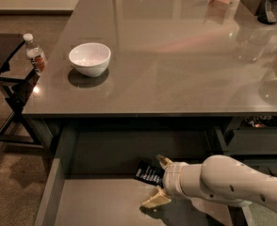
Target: Pick rxbar blueberry from top drawer and place on counter
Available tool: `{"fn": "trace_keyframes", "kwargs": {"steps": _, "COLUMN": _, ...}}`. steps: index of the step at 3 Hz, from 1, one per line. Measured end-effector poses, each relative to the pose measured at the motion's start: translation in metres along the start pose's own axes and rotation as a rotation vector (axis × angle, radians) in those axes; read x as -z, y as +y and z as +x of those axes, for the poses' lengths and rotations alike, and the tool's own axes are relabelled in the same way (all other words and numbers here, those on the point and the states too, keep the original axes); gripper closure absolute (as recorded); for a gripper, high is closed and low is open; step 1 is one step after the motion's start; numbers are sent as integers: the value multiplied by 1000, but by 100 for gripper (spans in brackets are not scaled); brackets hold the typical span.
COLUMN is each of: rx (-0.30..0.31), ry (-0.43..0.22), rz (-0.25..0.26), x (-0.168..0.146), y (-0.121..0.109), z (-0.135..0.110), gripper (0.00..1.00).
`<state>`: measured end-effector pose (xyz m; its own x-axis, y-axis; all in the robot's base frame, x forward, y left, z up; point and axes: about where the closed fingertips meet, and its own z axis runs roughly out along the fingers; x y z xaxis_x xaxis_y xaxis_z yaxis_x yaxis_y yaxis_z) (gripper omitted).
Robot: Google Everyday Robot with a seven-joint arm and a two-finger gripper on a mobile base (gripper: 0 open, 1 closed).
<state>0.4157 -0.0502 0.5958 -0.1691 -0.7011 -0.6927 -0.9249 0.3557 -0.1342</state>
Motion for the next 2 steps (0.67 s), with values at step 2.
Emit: {"fn": "trace_keyframes", "kwargs": {"steps": 2, "rx": 0, "ry": 0, "rz": 0, "x": 0, "y": 0, "z": 0, "gripper": 63}}
